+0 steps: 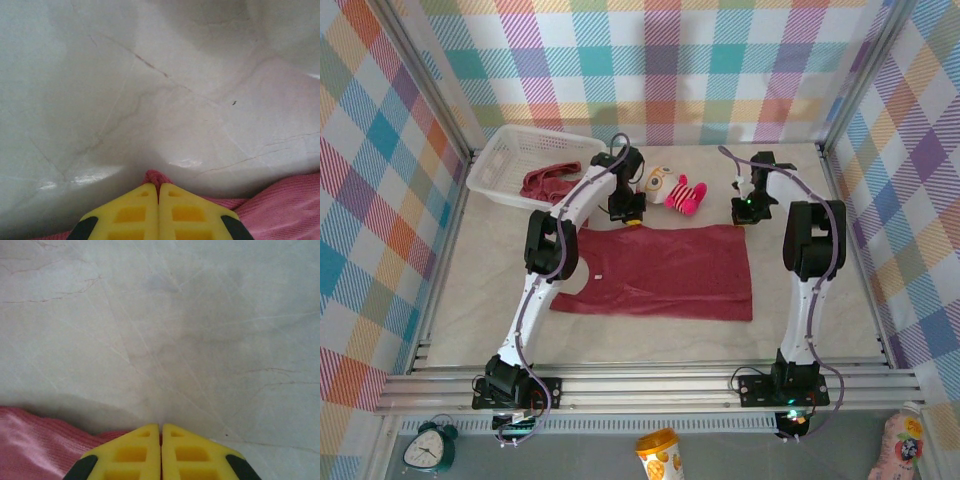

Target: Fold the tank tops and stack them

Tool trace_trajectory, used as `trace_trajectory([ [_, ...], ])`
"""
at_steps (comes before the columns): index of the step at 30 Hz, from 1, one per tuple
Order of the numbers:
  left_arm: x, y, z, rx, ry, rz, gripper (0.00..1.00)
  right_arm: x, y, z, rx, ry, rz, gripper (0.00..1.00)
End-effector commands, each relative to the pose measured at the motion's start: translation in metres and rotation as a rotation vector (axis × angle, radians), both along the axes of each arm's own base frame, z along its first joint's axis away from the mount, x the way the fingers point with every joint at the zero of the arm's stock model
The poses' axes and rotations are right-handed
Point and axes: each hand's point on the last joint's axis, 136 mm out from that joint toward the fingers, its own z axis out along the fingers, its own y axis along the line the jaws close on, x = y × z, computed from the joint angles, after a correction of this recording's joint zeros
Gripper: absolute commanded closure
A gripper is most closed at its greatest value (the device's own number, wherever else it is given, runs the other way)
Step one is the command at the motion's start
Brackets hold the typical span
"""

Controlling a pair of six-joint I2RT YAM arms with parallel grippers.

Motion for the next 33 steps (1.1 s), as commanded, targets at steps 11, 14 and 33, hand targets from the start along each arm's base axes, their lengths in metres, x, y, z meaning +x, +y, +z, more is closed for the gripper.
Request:
trace_trajectory([
  [11, 0.001, 0.0, 0.044, -0.041, -0.052, -0.014, 1.0, 0.004, 0.015, 0.063, 0.084, -0.229, 0.046, 0.95],
  [14, -0.002, -0.003, 0.054, -0.061, -0.057, -0.02, 1.0, -0.002, 0.018, 0.071, 0.117, -0.263, 0.043, 0.95],
  [33, -0.056, -0.001, 0.059, -0.038, -0.009, -0.09, 1.0, -0.062, 0.012, 0.067, 0.172, -0.266, -0.002, 0.95],
])
